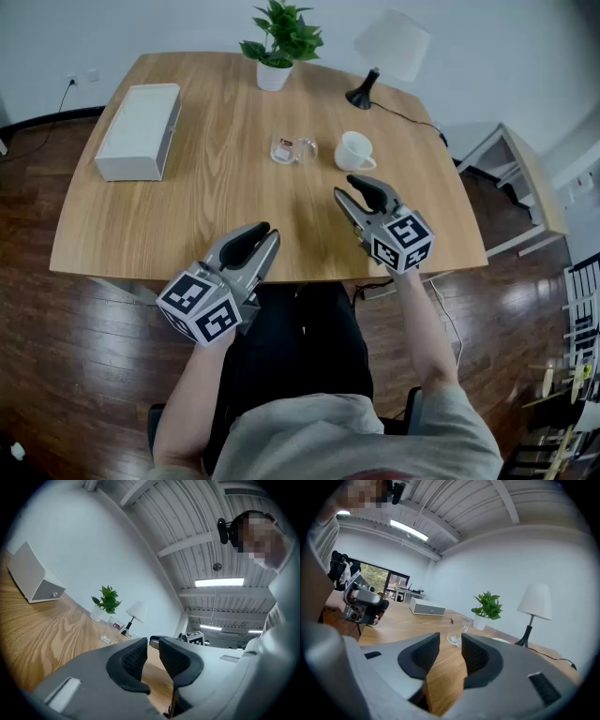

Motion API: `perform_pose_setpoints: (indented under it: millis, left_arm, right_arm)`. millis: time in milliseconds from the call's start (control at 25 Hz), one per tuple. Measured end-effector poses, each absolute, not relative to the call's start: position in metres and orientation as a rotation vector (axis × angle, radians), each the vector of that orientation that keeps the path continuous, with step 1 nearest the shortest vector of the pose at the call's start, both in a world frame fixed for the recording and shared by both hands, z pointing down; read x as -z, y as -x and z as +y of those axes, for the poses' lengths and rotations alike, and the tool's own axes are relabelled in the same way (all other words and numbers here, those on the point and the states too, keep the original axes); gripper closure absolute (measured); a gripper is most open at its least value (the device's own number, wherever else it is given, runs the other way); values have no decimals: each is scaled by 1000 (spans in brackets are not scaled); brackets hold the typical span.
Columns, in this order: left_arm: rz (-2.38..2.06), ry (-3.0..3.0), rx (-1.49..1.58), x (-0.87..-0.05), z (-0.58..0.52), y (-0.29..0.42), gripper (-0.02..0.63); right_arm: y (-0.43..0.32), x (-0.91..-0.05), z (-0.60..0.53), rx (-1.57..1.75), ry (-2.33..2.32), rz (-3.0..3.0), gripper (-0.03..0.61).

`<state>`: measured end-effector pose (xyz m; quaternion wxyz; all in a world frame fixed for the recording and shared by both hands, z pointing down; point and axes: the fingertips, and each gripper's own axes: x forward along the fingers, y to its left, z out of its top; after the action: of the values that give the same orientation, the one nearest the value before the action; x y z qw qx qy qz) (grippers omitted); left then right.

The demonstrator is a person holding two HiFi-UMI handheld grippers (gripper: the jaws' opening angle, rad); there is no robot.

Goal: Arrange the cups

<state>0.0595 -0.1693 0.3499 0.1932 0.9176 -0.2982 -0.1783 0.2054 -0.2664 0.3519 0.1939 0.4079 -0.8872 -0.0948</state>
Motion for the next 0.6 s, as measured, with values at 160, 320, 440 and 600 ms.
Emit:
perform_pose_setpoints:
  millis: [160,320,440,600]
  left_arm:
    - [-919,-2579,488,-351,-173,-42,548]
    - [-960,-2548,513,-350,-179,-27,548]
    - [-955,-2549,511,-350,-180,-28,548]
    - [-949,-2559,499,-351,-180,-31,548]
  right_arm:
    - [-191,-359,-298,222,-1145,-2474,419]
    - [-183,-366,-329,193,-1152,-2443,419]
    - [-177,-371,-349,183,-1152,-2421,419]
    - [-173,-381,-369,167,-1156,-2390,419]
